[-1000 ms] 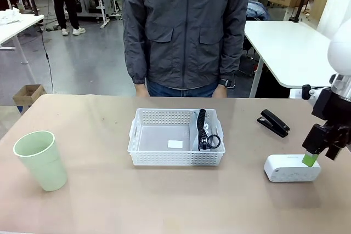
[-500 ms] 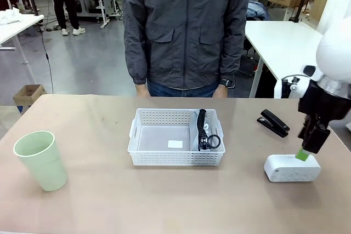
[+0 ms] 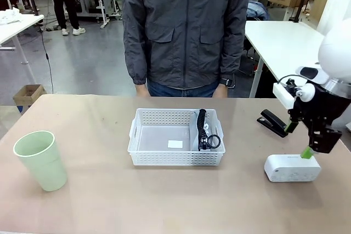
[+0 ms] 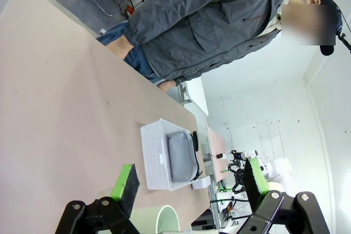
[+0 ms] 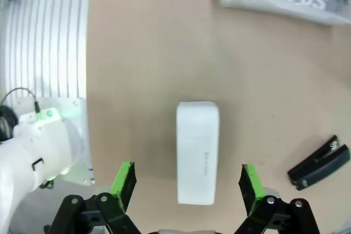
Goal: Efficiently arrange items inside the basket to fit them all.
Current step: Pick up the Digital clock and place it inside the Organizing basket.
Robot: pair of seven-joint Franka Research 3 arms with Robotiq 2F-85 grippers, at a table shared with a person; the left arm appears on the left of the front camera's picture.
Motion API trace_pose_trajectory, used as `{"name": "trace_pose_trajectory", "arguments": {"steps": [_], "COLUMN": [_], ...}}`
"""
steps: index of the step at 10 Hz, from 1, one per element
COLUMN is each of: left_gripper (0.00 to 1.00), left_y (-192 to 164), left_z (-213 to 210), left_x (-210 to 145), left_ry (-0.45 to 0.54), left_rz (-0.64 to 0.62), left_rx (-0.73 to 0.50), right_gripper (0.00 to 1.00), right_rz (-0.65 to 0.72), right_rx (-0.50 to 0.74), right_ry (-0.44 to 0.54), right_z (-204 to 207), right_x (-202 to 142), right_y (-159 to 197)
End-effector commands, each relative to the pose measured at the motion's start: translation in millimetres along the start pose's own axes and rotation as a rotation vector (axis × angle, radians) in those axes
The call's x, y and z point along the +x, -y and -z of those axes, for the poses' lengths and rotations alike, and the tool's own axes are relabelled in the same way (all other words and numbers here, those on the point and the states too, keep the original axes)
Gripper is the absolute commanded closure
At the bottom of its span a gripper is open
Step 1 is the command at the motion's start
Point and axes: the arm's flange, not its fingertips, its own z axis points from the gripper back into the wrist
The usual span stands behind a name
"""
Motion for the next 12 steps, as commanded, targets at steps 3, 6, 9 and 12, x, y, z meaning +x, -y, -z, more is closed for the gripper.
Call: {"name": "trace_pose_trajectory", "arguments": {"steps": [3,6,9,12], "left_gripper": [0.00,0.00,0.00,0.00], "left_y": [3,3,3,3], "left_z": [-1,-1,-1,-1], "left_x": [0,0,0,0], "left_ry": [-0.006,-0.006,-0.006,-0.006], "left_rz": [0.007,0.007,0.007,0.007], "left_rx": [-0.008,-0.008,-0.008,-0.008], "right_gripper": [0.00,0.00,0.00,0.00], "right_rz": [0.000,-0.012,-0.051,-0.066], "right_rx": [0.000,0.027,0.006,0.013], "right_ry": [0.000,-0.139,-0.187,-0.260], "right_z": [0,0,29,53], "right_x": [0,1,-10,-11], "right_y": [0,-3,-4,-8]}}
